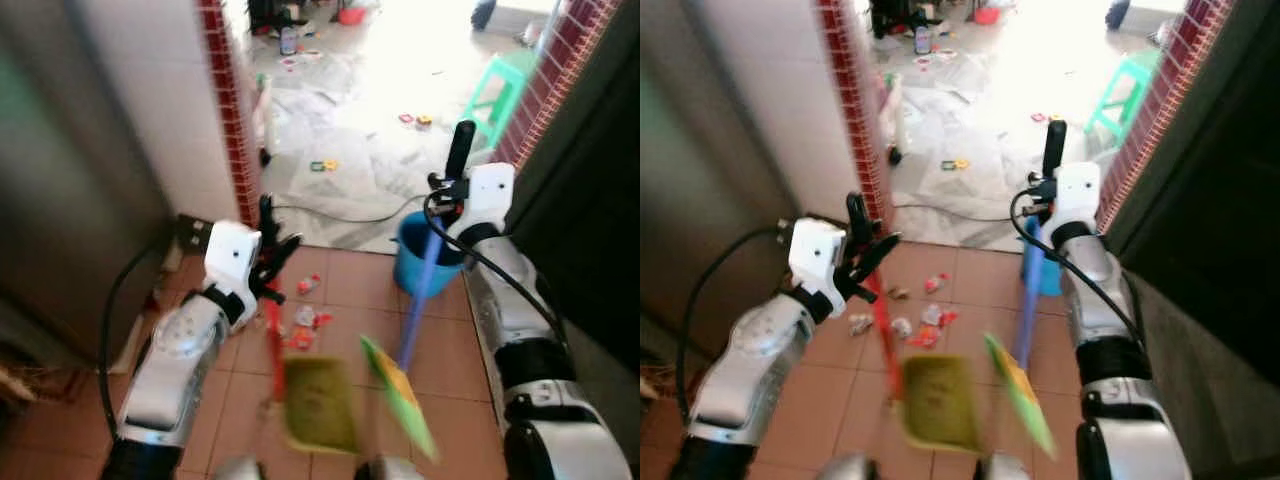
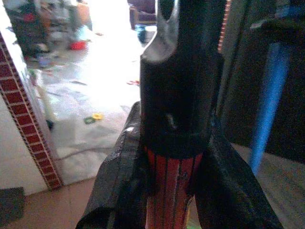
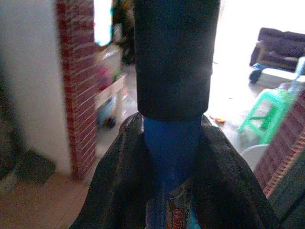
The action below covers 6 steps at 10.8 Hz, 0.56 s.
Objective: Sweep floor
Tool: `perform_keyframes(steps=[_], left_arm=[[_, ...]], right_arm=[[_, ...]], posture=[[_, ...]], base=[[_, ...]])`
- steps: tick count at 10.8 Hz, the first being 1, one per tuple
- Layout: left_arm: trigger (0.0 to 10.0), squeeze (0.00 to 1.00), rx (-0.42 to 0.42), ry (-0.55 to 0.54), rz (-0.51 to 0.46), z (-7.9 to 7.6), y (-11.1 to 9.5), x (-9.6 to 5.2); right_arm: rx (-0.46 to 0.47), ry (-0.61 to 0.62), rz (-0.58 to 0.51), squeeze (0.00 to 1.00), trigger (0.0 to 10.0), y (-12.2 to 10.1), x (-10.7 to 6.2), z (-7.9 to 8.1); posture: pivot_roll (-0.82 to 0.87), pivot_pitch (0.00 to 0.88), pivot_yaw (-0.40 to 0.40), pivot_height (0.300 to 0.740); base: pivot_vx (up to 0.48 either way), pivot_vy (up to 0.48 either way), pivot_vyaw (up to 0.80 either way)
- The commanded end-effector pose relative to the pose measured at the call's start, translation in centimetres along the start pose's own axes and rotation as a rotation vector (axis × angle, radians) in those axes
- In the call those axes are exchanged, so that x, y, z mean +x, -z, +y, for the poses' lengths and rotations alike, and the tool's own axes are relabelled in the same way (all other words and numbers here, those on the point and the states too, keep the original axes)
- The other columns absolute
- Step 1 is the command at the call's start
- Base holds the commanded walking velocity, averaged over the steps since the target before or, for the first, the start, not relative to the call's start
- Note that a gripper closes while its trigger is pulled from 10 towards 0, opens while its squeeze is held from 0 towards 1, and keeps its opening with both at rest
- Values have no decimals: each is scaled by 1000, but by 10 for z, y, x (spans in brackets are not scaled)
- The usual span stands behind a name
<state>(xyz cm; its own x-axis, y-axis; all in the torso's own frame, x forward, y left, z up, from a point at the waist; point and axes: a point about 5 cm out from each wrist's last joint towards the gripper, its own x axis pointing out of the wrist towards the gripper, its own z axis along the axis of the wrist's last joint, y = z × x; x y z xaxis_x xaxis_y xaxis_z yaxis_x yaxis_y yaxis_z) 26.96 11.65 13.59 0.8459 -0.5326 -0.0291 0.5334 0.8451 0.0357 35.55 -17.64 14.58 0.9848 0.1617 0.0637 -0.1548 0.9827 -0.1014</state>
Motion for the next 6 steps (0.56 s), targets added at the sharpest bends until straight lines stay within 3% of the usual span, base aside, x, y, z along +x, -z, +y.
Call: perform_keyframes(steps=[1,2,3,5,6], left_arm=[[10000,0,58,18,-39,3,-13,0],[10000,0,69,56,-12,2,-7,1],[10000,0,58,28,-10,3,1,1],[10000,0,20,-105,-35,5,11,-8],[10000,0,-5,-165,-23,4,22,-14]], right_arm=[[-1,-64,-35,0,10000,-12,9,14],[-53,-104,-24,0,10000,-8,9,16],[-95,-126,-32,0,10000,-5,6,18],[-70,60,-74,0,10000,-2,-1,9],[-98,130,-42,0,10000,8,-7,5]], posture=[[-25,0,9,740],[-42,0,31,740],[-68,0,46,740],[-86,0,37,740],[-88,0,25,740]], base=[[0,480,0],[0,480,0],[0,480,0],[0,480,0],[0,480,0]])
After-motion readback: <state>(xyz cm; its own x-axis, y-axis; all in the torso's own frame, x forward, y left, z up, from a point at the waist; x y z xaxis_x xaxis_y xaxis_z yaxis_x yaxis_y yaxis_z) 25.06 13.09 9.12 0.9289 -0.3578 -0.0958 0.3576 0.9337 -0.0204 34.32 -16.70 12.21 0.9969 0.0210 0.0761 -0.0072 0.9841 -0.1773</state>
